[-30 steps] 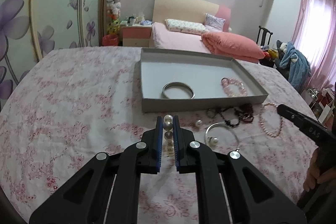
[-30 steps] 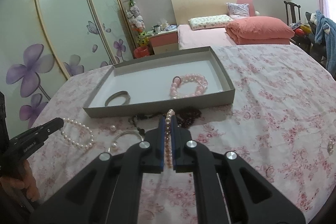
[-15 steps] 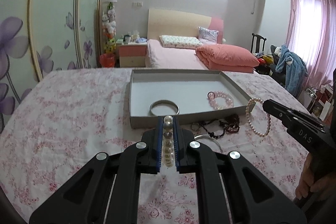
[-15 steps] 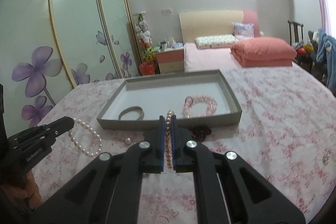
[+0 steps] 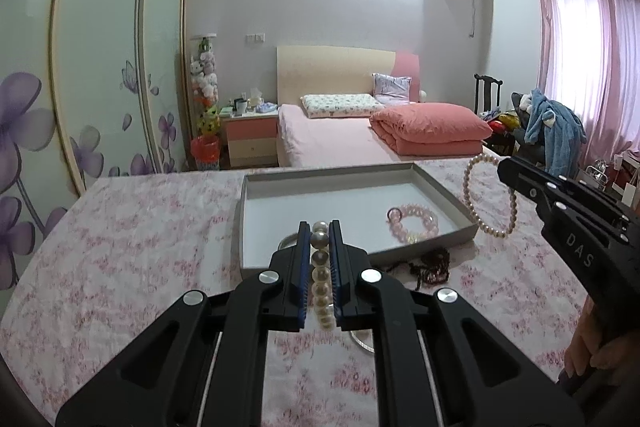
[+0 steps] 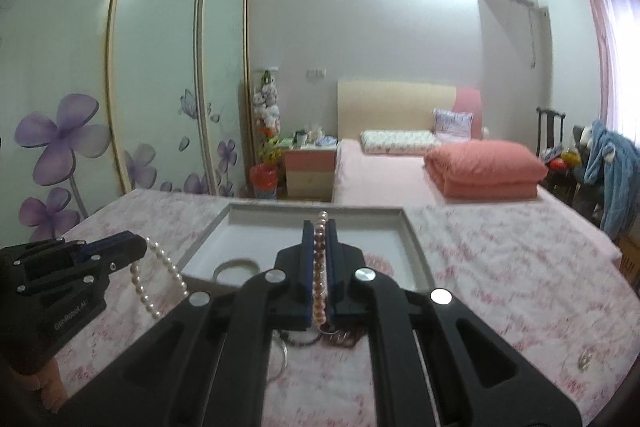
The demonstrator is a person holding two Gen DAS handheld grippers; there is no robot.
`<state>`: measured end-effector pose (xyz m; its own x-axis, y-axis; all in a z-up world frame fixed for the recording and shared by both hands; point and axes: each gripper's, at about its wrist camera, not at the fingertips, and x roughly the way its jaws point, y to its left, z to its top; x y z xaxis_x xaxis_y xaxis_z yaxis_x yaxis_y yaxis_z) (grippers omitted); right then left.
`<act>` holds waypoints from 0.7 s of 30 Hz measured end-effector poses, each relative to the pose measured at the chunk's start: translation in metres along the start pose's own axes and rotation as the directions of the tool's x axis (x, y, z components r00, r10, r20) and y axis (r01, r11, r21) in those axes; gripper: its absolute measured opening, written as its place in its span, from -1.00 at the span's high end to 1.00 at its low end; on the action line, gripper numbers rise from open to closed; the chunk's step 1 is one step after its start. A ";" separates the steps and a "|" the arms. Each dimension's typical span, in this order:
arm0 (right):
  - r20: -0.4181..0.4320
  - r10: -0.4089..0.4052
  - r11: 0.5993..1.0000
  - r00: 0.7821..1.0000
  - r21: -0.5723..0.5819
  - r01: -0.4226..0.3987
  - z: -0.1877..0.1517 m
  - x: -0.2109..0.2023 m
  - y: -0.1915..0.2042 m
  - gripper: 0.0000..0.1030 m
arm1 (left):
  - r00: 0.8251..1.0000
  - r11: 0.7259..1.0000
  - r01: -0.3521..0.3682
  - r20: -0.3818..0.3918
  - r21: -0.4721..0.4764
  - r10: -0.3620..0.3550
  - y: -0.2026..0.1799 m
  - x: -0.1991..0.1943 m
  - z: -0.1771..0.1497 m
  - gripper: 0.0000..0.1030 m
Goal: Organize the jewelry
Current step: 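Lift and carry both pearl strands over the gray tray with both tools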
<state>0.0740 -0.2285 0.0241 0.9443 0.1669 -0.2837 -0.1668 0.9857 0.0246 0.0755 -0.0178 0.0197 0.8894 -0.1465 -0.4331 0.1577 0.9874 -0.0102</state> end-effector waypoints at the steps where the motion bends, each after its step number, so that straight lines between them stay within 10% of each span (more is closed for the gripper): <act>1: 0.008 -0.003 1.000 1.000 0.000 0.003 0.002 0.001 0.000 0.88 | 1.000 1.000 -0.001 0.006 0.002 0.001 -0.001 0.001 0.002 0.80; 21: -0.006 -0.026 0.998 1.000 0.052 0.026 0.016 0.070 -0.020 0.88 | 1.000 1.000 -0.001 -0.001 -0.012 0.001 0.000 0.061 0.025 0.80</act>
<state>0.1480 -0.2365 0.0186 0.9464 0.1412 -0.2904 -0.1272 0.9896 0.0669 0.1404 -0.0277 0.0154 0.8892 -0.1454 -0.4338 0.1514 0.9883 -0.0207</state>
